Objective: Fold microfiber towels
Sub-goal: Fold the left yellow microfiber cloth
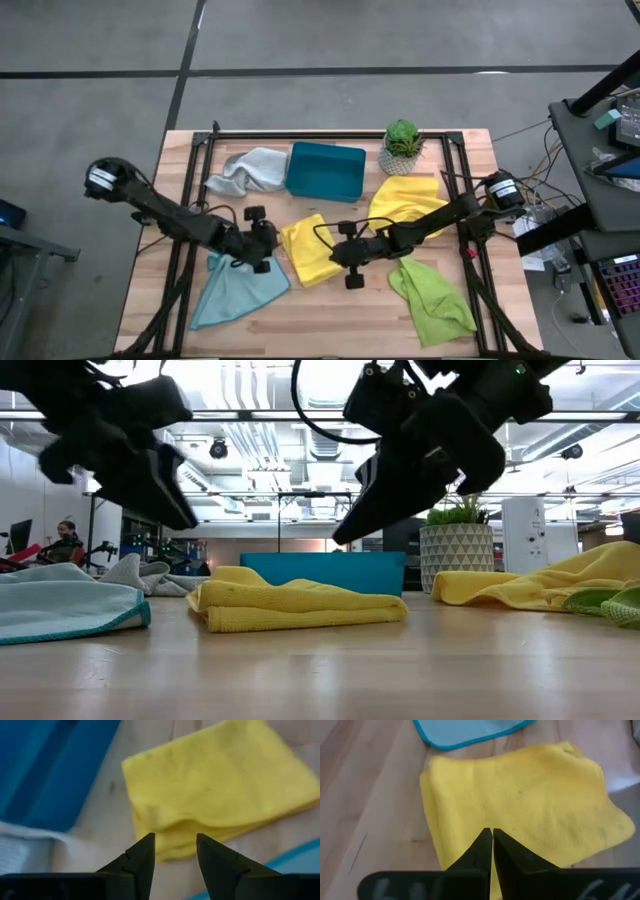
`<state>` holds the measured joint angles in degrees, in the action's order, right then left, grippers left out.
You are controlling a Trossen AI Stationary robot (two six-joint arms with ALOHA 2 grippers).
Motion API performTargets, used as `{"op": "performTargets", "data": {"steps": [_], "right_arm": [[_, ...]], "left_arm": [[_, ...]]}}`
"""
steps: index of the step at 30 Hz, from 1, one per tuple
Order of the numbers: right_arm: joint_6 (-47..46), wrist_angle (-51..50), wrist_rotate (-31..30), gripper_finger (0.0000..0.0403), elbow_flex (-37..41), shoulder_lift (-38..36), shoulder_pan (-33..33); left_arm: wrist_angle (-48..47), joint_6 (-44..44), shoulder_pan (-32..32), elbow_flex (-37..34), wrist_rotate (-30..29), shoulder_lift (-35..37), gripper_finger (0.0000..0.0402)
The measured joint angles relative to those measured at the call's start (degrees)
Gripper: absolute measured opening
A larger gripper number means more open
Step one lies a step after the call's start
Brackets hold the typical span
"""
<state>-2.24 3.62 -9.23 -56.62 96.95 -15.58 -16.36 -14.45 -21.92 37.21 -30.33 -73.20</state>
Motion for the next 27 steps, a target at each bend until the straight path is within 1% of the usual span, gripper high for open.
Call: {"op": "performTargets", "data": {"steps": [4,7,10,12,17,20,27], "right_arm": [[-0.1,0.8,-1.2,0.0009,0.1,0.0,0.4],[-0.4,2.4,-1.4,0.0009,0.4,0.4,0.6],[-0.8,4.2,-1.4,0.0009,0.4,1.3,0.7],[-0.7,4.8,-1.4,0.0009,0.4,1.8,0.7],[-0.8,4.8,-1.4,0.0009,0.5,2.6,1.0],[-0.8,4.8,-1.4,0.0009,0.5,2.8,1.2],[-1.2,4.8,-1.4,0.0009,0.6,3.8,2.4]], "left_arm": [[0.9,4.4,3.7,0.0,0.0,-2.1,0.0130],[1.5,2.0,6.3,0.0,0.6,-3.9,0.0130],[3.3,1.3,8.0,-0.1,4.1,-5.4,0.0130],[4.9,1.5,8.6,-0.1,4.9,-6.3,0.0130],[5.4,1.4,10.8,-0.1,7.3,-8.4,0.0130],[5.8,1.6,11.6,-0.1,7.5,-10.0,0.0130],[7.1,1.4,11.9,0.4,10.6,-12.0,0.0130]]}}
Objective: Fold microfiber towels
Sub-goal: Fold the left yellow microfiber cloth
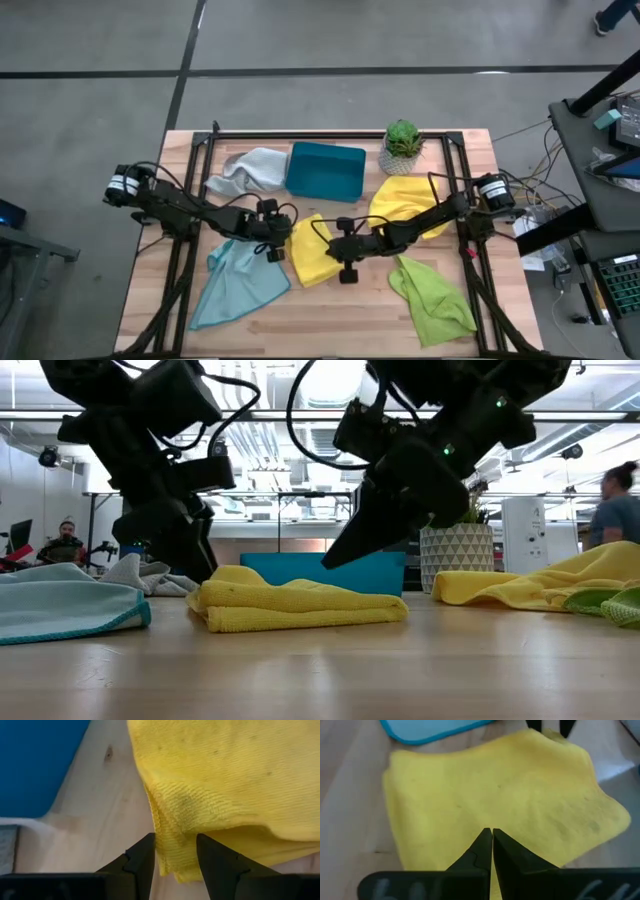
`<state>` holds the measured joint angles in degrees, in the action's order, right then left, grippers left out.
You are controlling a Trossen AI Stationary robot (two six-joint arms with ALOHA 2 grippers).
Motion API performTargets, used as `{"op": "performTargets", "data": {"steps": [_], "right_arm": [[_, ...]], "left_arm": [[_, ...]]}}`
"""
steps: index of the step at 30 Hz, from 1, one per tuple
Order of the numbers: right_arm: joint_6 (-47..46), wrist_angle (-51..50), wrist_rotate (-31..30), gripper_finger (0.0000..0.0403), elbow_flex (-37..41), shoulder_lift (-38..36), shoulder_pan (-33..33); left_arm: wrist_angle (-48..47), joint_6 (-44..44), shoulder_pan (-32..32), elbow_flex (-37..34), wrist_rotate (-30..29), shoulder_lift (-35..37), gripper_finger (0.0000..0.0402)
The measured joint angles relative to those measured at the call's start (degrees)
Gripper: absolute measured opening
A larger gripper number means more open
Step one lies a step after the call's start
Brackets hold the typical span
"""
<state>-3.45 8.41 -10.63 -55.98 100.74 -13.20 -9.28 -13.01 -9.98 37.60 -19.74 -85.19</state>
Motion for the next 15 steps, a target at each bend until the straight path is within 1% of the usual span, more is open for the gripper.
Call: {"op": "performTargets", "data": {"steps": [7,11,15], "right_arm": [[1.2,0.4,0.0,0.0009,0.0,0.0,2.0],[2.5,1.7,0.0,0.0009,0.0,0.3,2.7],[4.9,5.8,0.1,0.0009,0.0,1.6,3.2]], "left_arm": [[1.1,-0.1,0.0,0.0,0.0,0.3,0.0130],[4.9,-0.1,0.0,0.0,0.0,0.2,0.0130],[8.1,-0.1,0.0,0.0,0.0,0.2,0.0130]]}}
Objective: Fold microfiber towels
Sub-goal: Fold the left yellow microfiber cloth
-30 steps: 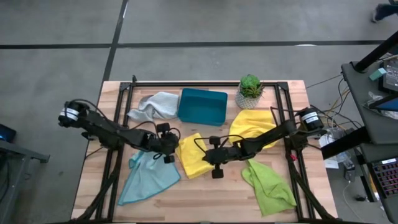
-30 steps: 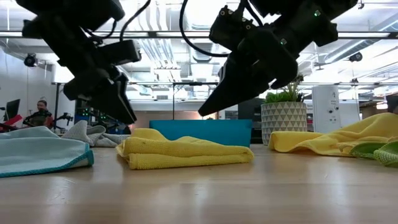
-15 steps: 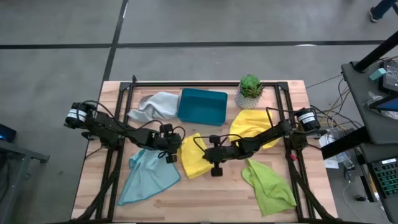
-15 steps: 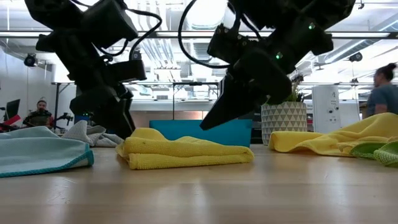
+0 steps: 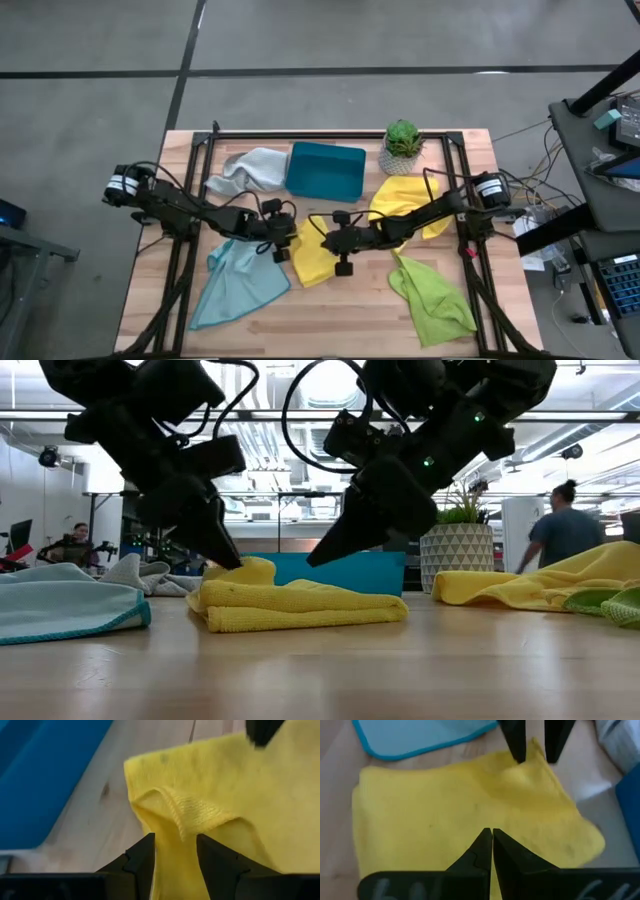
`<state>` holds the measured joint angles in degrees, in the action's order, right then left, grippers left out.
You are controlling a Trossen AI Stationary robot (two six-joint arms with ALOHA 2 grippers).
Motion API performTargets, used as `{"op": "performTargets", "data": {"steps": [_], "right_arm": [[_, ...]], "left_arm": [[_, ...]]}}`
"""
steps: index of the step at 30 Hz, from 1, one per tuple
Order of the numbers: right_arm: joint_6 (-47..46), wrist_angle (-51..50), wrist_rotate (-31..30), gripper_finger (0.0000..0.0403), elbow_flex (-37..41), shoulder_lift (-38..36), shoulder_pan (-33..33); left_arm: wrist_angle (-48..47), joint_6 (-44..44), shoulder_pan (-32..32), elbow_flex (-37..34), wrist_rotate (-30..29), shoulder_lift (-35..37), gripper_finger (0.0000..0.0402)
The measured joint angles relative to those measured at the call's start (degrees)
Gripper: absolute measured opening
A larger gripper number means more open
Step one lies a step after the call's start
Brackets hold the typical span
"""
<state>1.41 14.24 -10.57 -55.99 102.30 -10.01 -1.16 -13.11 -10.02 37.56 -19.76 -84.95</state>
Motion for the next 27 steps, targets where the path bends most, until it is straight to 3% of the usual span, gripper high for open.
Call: {"op": "performTargets", "data": {"steps": [6,16,27], "right_arm": [[1.8,4.9,0.0,0.0009,0.0,1.3,1.1],[1.6,1.8,0.1,0.0009,0.0,1.4,1.4],[1.4,1.1,0.1,0.0009,0.0,1.4,1.4]], "left_arm": [[4.1,0.0,0.0,0.2,-0.4,0.0,0.0130],[4.7,0.9,-0.2,0.2,-0.5,0.0,0.0124],[5.2,1.6,-0.1,0.1,-0.6,0.0,0.0030]]}}
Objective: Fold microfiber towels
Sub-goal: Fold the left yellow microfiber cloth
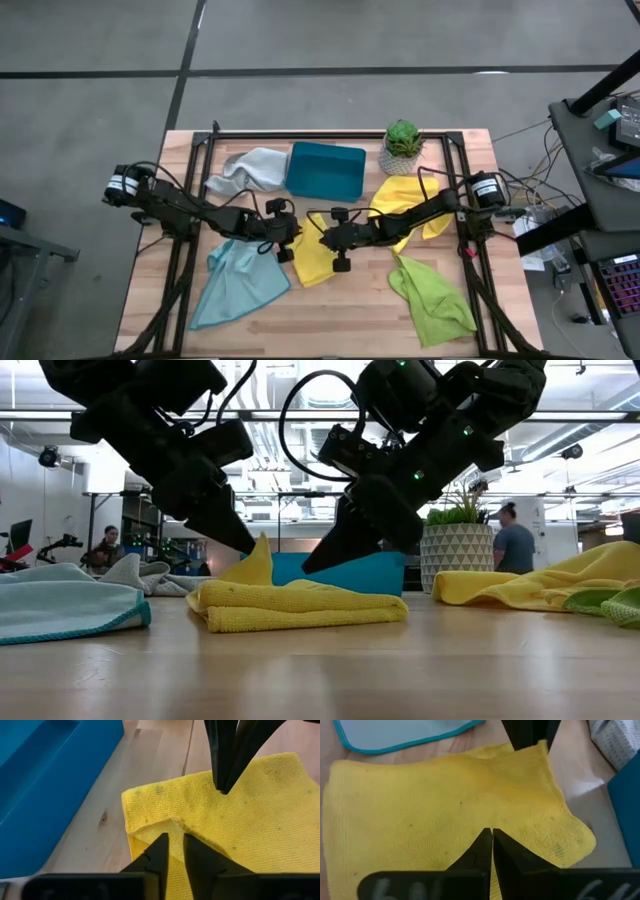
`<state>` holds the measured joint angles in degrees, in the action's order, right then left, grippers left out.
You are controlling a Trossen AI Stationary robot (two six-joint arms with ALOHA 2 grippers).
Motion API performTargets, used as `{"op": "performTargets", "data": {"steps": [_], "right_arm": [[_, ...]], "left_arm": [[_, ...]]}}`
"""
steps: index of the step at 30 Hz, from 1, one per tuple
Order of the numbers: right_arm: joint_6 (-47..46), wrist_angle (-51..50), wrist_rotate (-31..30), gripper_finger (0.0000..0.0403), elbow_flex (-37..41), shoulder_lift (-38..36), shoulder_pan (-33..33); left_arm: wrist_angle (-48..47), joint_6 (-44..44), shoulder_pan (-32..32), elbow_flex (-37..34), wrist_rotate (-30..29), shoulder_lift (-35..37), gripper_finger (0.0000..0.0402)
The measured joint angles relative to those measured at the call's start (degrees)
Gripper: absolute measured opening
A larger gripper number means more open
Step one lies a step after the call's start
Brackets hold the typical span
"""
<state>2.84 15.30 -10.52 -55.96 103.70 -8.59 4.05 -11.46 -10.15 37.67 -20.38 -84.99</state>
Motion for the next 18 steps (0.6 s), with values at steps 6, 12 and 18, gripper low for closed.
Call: {"op": "performTargets", "data": {"steps": [6,12,18], "right_arm": [[-1.3,0.0,0.0,0.0009,0.0,0.0,0.0],[-1.8,0.0,0.0,0.0009,0.0,0.0,0.0],[-2.3,0.0,0.0,0.0009,0.0,0.0,0.0]], "left_arm": [[0.0,-0.3,0.0,0.3,0.0,0.3,0.0007],[0.0,-6.6,0.1,0.2,2.0,0.4,0.0028],[0.0,-10.7,0.0,0.1,10.3,0.4,0.0079]]}}
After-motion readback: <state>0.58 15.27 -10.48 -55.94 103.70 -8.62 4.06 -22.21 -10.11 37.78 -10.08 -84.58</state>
